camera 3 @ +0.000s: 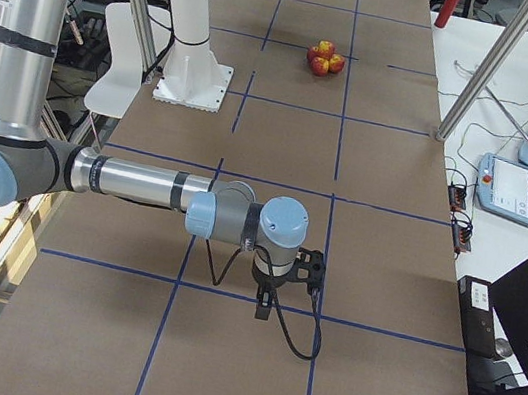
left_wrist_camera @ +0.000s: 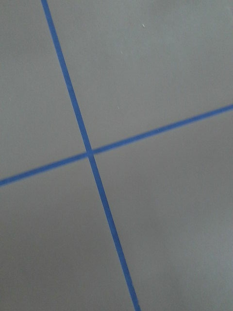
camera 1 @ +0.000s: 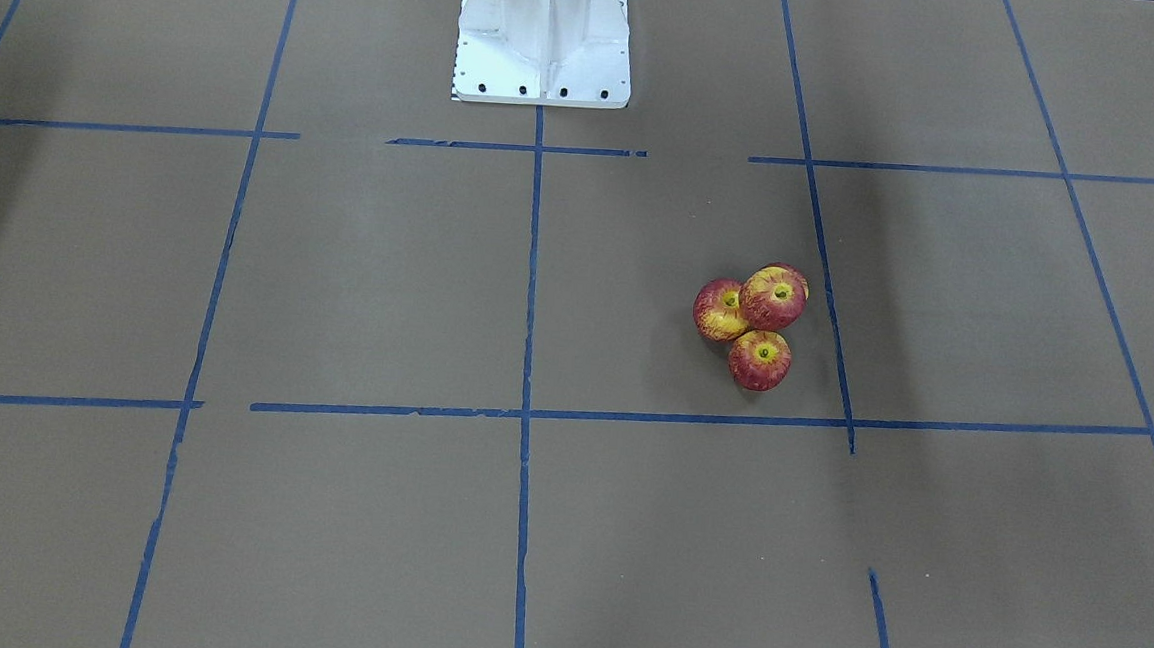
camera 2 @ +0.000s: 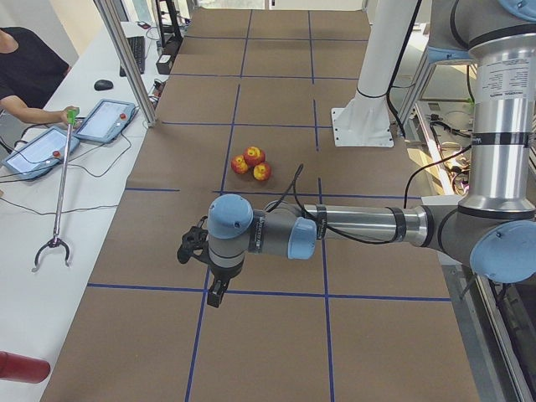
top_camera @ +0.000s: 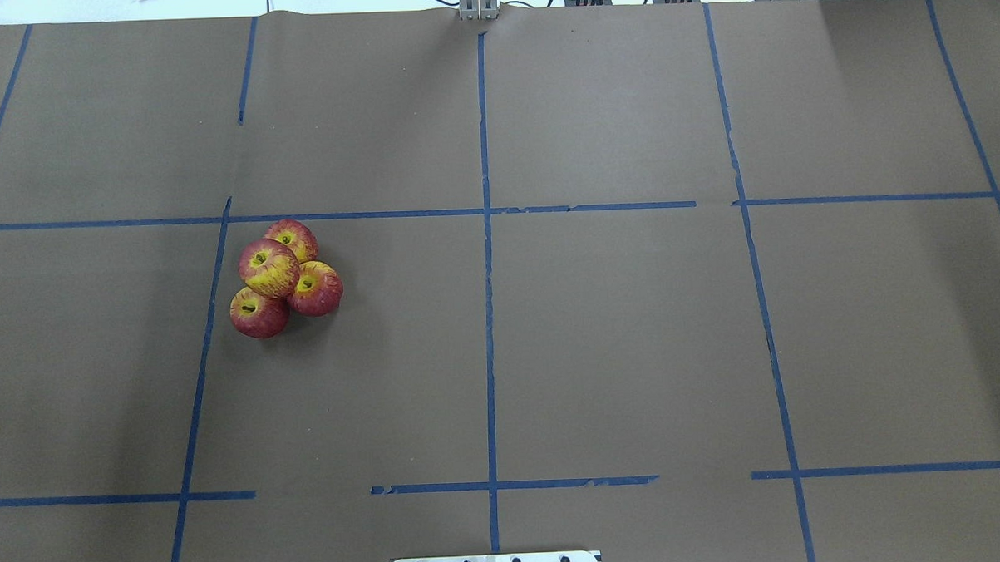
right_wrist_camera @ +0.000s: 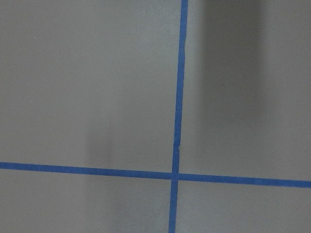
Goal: Stack apples
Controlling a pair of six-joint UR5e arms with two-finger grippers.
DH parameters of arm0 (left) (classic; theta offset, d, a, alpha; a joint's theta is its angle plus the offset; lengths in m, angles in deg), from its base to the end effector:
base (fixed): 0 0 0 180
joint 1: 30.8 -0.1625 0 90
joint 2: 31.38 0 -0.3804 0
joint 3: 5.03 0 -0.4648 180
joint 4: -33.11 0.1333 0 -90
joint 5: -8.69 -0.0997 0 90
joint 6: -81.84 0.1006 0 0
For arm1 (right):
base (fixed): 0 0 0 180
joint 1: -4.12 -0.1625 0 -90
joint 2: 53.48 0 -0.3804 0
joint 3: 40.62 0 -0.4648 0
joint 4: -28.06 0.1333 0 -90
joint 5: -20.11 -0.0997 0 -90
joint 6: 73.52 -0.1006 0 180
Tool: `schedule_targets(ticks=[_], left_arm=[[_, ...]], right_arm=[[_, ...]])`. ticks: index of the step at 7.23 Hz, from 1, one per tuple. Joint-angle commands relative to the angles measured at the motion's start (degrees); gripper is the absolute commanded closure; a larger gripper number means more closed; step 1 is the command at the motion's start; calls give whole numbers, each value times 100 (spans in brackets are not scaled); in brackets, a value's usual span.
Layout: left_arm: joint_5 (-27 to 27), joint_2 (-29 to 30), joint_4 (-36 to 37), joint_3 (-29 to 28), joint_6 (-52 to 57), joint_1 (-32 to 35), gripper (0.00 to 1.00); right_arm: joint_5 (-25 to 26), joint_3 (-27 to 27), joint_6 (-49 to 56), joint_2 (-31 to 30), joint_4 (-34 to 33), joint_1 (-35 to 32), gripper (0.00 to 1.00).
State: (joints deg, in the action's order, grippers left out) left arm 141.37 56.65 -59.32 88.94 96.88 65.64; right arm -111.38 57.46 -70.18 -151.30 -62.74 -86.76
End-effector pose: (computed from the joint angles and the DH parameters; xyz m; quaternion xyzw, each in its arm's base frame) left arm -0.1271 -0.5457 0.5925 0.1031 0.3506 0.0838 0.9271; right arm 0.0745 -0.5109 0.6135 0.0086 -0.3541 -0.0184 0.9350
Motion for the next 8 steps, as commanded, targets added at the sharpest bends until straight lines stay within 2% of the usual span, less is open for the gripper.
schedule_targets(ticks=[1,4,6,8], left_arm=[[4,266,1268,156,290,226,0],[29,224,1403,245,-62,95,0],[30,215,1001,184,-89,-370,0],[38,67,937,218,-62,-407,0]], right_arm=[[1,1,0,0,-8,0,0],[1,-8,0,0,1,0,0],[1,-8,0,0,1,0,0],[1,-8,0,0,1,0,0]])
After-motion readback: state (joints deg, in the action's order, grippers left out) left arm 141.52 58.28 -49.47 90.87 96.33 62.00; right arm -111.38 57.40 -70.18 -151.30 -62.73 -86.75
